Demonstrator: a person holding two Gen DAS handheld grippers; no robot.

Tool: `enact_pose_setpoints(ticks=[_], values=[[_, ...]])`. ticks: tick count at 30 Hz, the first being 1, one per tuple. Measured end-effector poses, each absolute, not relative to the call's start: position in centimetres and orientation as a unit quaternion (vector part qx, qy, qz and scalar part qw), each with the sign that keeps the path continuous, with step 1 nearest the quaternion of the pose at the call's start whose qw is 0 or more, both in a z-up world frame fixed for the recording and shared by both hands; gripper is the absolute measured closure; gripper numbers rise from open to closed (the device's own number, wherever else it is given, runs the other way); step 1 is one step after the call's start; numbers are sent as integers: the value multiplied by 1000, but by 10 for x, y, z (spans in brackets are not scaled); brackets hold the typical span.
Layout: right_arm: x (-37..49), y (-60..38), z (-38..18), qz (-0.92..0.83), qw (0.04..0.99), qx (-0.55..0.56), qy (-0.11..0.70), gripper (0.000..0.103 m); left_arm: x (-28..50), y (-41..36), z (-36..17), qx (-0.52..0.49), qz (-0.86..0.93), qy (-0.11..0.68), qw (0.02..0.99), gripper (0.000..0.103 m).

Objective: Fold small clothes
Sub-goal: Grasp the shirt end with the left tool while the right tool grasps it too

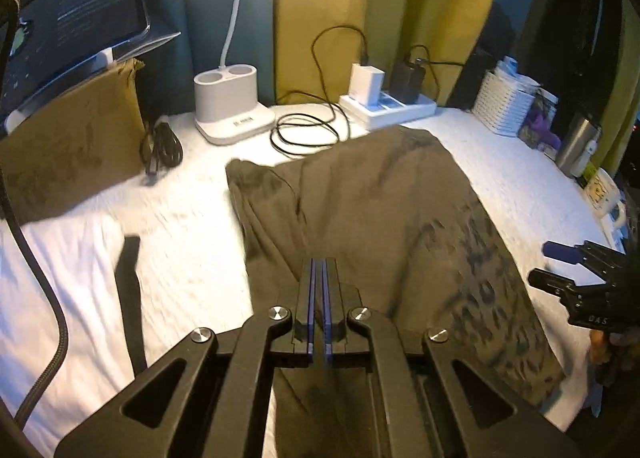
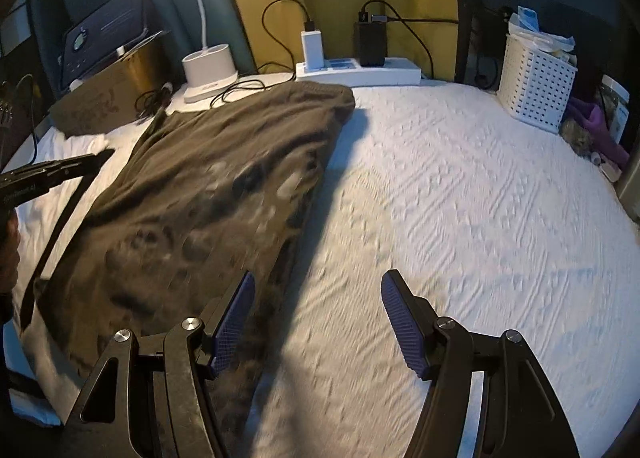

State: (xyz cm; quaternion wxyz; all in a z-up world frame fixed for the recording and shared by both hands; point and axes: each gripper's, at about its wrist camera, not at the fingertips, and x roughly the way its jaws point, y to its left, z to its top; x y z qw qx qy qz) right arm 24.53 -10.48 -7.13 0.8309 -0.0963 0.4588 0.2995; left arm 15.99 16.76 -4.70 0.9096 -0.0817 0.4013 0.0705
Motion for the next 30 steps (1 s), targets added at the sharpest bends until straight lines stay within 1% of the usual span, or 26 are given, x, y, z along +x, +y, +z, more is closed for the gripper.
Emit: enact_pose_setpoints(ticks=[1, 2, 4, 10, 18, 19, 20, 21, 23, 26, 30], values=[[251, -103, -71, 298, 831, -96, 459, 35, 164, 169, -47, -72, 81, 398, 911, 89], [255, -101, -70, 297, 831, -96, 459, 35, 167, 170, -47, -67, 86, 394, 913, 73], [263, -99, -69, 297, 832, -96, 458, 35, 174, 174, -49, -75, 78, 393, 913, 59], [285, -93, -70, 297, 831, -97, 459, 35, 207, 180, -67, -83, 64, 423, 900, 59], [316, -81, -78, 298, 827, -101, 465, 35, 241, 190, -85, -87, 53, 437, 893, 59], [319, -80, -78, 298, 827, -101, 465, 35, 243, 192, -87, -93, 41, 430, 897, 61], [324, -78, -78, 298, 827, -102, 465, 35, 246, 195, -89, -94, 40, 429, 897, 83], [327, -76, -78, 298, 827, -101, 465, 35, 249, 197, -92, -92, 44, 436, 894, 94], [336, -71, -79, 299, 827, -102, 465, 35, 252, 200, -93, -90, 38, 435, 895, 99], [346, -64, -80, 302, 825, -102, 467, 35, 253, 203, -90, -76, 40, 434, 897, 100], [357, -50, -84, 310, 821, -103, 468, 35, 249, 215, -85, -96, 47, 434, 895, 99]])
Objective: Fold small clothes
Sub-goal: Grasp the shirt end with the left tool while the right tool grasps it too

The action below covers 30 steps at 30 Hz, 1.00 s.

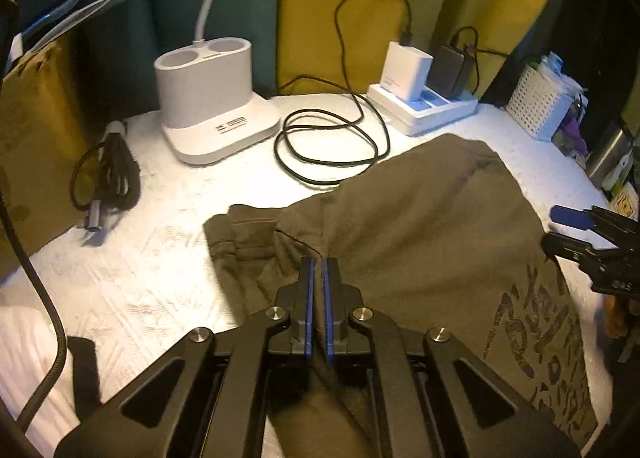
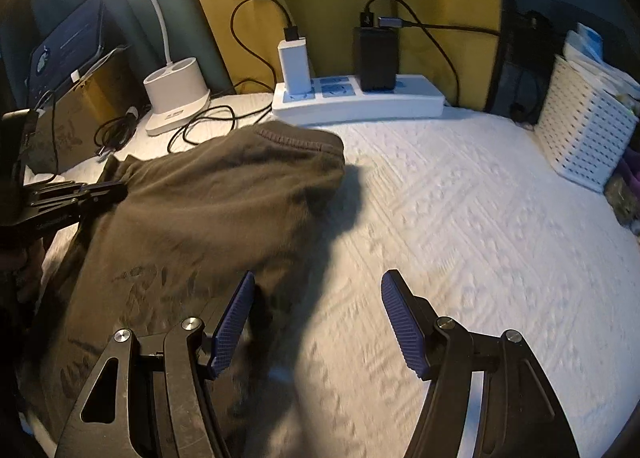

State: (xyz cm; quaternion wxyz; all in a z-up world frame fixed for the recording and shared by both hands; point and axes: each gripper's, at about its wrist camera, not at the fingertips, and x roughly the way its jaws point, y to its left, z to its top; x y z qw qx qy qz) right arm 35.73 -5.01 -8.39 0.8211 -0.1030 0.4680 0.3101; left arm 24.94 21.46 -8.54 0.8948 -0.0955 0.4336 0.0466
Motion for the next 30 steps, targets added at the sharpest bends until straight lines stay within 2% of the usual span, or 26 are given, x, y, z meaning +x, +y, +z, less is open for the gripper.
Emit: enact_pose_setpoints(ticks=[3, 4, 6, 7, 8, 11, 14, 21, 24, 25, 26, 27, 28, 30], values=[[369, -42, -84, 314, 820, -96, 468, 35, 243, 217, -81, -114, 45, 428, 895, 97], [373, -39, -84, 314, 820, -93, 469, 35, 243, 217, -80, -115, 46, 431, 894, 92], [381, -35, -84, 316, 819, -86, 470, 35, 241, 219, -79, -116, 53, 432, 893, 53], [386, -33, -85, 316, 819, -81, 472, 35, 238, 223, -78, -124, 61, 425, 895, 24], [390, -32, -86, 315, 818, -77, 475, 35, 236, 226, -77, -131, 68, 418, 896, 19], [400, -30, -89, 314, 815, -64, 482, 35, 238, 234, -79, -141, 73, 419, 894, 19], [405, -29, -93, 314, 814, -57, 485, 25, 248, 235, -92, -150, 63, 439, 884, 19], [409, -19, -100, 327, 814, -60, 476, 24, 264, 217, -91, -132, 26, 435, 890, 20], [409, -9, -99, 343, 808, -64, 475, 25, 271, 198, -90, -86, 24, 435, 896, 34], [408, -4, -99, 344, 807, -76, 474, 25, 272, 197, -90, -83, 27, 433, 897, 43], [407, 2, -98, 345, 806, -90, 473, 34, 272, 198, -89, -85, 31, 430, 898, 60], [405, 8, -97, 348, 805, -103, 470, 47, 273, 201, -88, -100, 26, 428, 898, 70], [402, 13, -96, 358, 801, -110, 467, 53, 273, 203, -89, -113, 23, 428, 897, 75], [400, 19, -95, 369, 797, -108, 467, 68, 273, 199, -88, -108, 27, 424, 899, 80]])
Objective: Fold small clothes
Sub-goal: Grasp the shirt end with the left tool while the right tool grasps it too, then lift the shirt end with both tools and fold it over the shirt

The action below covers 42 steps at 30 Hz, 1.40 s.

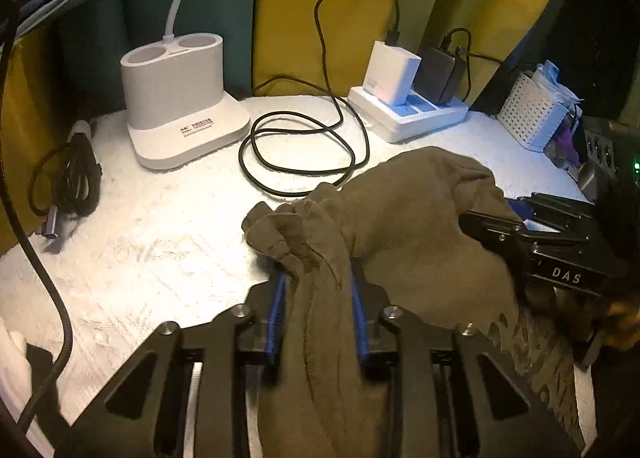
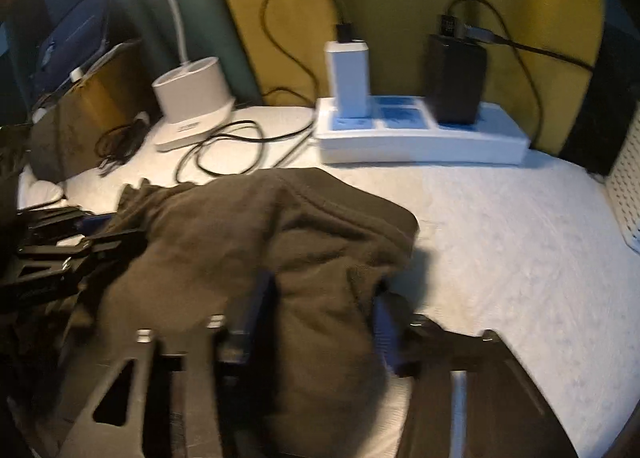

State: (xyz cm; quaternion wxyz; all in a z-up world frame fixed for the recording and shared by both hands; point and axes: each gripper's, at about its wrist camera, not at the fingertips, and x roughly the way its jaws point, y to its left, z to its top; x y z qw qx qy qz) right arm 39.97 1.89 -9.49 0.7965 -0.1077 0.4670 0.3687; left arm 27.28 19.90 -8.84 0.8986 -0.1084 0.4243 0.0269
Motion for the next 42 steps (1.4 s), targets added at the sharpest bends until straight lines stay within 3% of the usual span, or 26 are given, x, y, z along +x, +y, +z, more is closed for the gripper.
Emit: enact_pose_setpoints(ticks=[2, 5, 21, 42], values=[[397, 23, -94, 377, 793, -105, 468, 81, 272, 193, -88, -93, 31, 423, 901, 82], [393, 26, -90, 377, 793, -111, 465, 85, 269, 190, -86, -87, 33, 421, 902, 84], [341, -2, -6, 370, 831, -114, 399, 88, 218, 160, -16, -59, 18, 314, 947, 91], [226, -52, 100, 370, 879, -109, 279, 89, 114, 127, 63, -44, 22, 210, 976, 93]])
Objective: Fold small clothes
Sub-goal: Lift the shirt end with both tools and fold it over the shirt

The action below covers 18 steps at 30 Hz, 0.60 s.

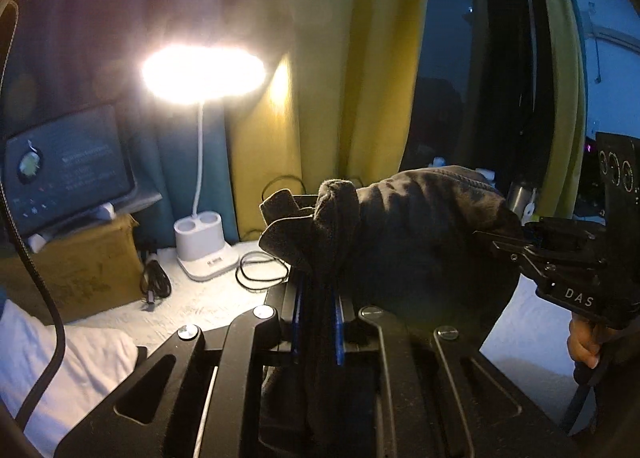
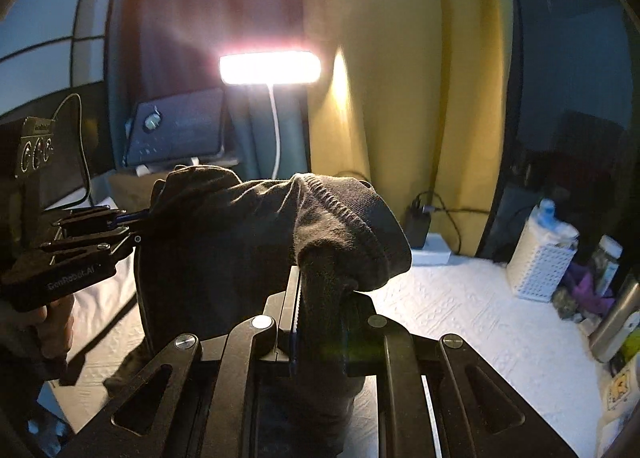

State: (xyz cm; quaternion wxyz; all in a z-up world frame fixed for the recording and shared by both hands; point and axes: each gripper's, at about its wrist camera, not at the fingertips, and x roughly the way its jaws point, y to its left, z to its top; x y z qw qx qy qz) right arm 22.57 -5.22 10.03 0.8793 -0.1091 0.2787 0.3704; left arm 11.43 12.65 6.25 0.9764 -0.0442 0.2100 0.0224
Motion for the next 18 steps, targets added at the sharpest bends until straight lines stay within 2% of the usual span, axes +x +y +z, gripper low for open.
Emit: enact_pose_setpoints(ticks=[18], values=[[117, -79, 207, 399, 897, -116, 152, 89, 7, 102, 138, -37, 26, 112, 993, 93]])
